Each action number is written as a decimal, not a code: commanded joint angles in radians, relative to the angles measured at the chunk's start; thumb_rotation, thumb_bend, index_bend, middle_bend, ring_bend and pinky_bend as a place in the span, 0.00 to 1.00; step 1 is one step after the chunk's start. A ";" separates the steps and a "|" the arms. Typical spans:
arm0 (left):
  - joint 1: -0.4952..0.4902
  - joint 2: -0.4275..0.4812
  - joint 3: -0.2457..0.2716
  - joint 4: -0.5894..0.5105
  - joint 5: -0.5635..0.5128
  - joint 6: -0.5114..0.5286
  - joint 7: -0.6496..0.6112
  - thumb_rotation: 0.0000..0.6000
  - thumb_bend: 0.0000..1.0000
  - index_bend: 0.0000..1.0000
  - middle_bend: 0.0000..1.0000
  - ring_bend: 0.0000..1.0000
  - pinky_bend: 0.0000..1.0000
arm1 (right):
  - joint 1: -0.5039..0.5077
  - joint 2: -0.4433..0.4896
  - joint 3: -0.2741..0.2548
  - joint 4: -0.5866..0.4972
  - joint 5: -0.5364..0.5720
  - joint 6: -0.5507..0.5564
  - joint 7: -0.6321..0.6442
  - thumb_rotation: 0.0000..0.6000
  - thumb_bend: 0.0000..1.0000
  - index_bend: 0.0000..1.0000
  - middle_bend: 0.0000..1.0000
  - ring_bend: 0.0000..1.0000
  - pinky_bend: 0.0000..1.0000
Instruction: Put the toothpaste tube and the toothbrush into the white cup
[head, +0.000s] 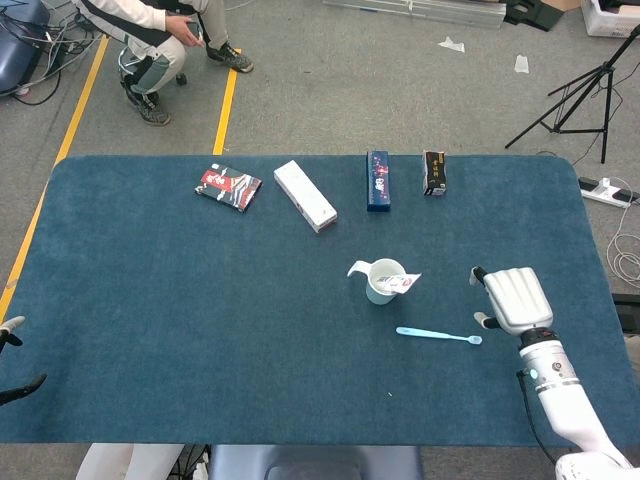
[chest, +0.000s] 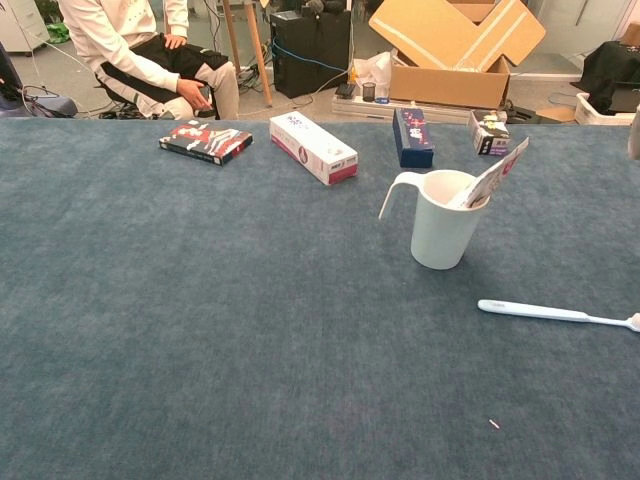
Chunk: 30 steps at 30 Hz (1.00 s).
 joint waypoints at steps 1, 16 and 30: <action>-0.001 0.000 0.001 -0.001 0.000 -0.003 0.001 1.00 0.00 0.19 0.40 0.25 0.25 | 0.014 -0.033 0.018 0.027 0.061 -0.042 0.004 1.00 0.10 0.46 1.00 1.00 1.00; -0.002 0.002 0.005 -0.003 0.000 -0.008 0.000 1.00 0.00 0.19 0.40 0.25 0.25 | 0.074 -0.110 0.008 0.083 0.198 -0.161 -0.028 1.00 0.14 0.48 1.00 1.00 1.00; 0.003 0.010 0.009 -0.020 0.014 0.006 -0.005 1.00 0.00 0.19 0.40 0.25 0.25 | 0.115 -0.188 -0.018 0.132 0.268 -0.210 -0.054 1.00 0.14 0.48 1.00 1.00 1.00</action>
